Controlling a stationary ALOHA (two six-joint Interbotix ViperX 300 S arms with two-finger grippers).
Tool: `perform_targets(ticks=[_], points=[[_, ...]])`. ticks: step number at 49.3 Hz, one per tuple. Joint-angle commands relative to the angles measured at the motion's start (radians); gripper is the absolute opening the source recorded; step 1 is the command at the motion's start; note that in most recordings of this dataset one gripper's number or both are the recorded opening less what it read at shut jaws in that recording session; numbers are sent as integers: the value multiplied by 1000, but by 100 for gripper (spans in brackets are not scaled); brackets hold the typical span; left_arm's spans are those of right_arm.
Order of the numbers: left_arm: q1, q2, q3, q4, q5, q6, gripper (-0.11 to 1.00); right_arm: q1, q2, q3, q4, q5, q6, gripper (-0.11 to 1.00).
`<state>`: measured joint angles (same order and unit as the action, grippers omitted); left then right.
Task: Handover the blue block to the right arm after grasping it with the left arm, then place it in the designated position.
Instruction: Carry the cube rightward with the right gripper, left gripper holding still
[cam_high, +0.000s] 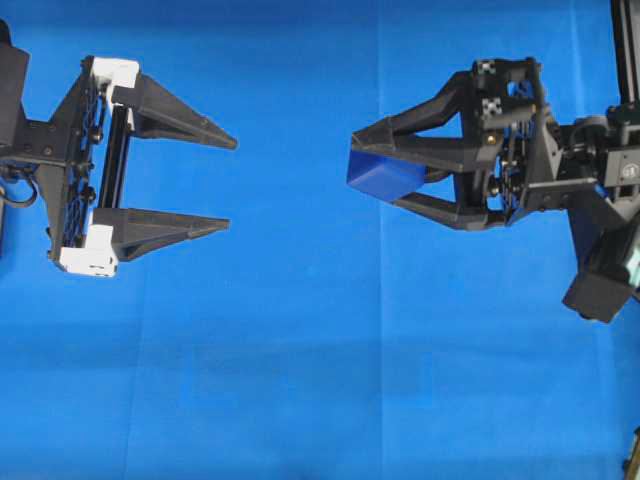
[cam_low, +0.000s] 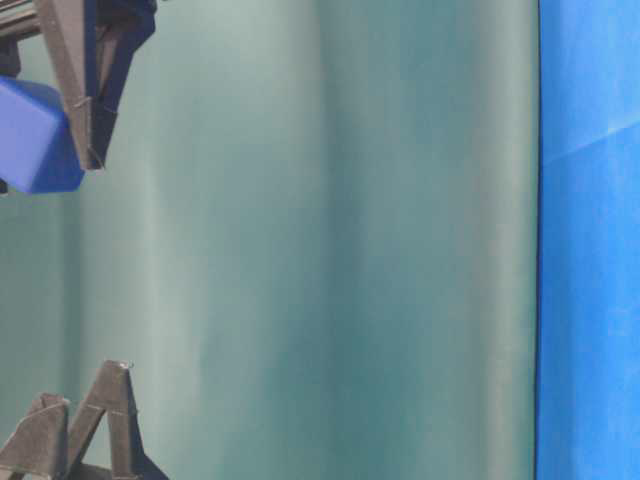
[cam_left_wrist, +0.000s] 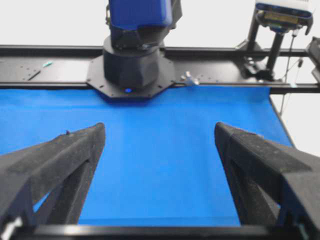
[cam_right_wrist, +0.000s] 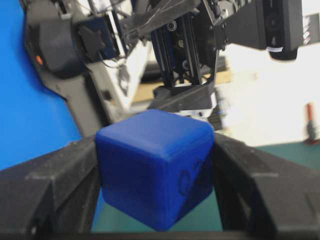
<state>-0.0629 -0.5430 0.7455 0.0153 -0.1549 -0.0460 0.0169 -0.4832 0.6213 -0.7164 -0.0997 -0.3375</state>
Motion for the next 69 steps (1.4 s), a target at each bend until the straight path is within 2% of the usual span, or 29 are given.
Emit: perform_targets(ticks=[1,9,18,20,27,35,40,69], points=[[3,-28,-11,0,-8,2,93,3,-17,-15,48,-8,58,55],[3,-28,-11,0,-8,2,93,5,-26,-15,121,-2,233,55],[3,-28,-11,0,-8,2,93,6,-48,-12,173,3,477,55],[3,-28,-11,0,-8,2,93,6,-54,-12,181,8,549,55],[3,-28,-11,0,-8,2,93,5,-64,-12,183,40,735,55],[3,-28,-11,0,-8,2,93,6,-64,-12,183,103,891,55],[3,-28,-11,-2,-8,2,93,6,-64,-15,183,135,933,55],[3,-28,-11,0,-8,2,93,6,-66,-21,181,166,937,55]])
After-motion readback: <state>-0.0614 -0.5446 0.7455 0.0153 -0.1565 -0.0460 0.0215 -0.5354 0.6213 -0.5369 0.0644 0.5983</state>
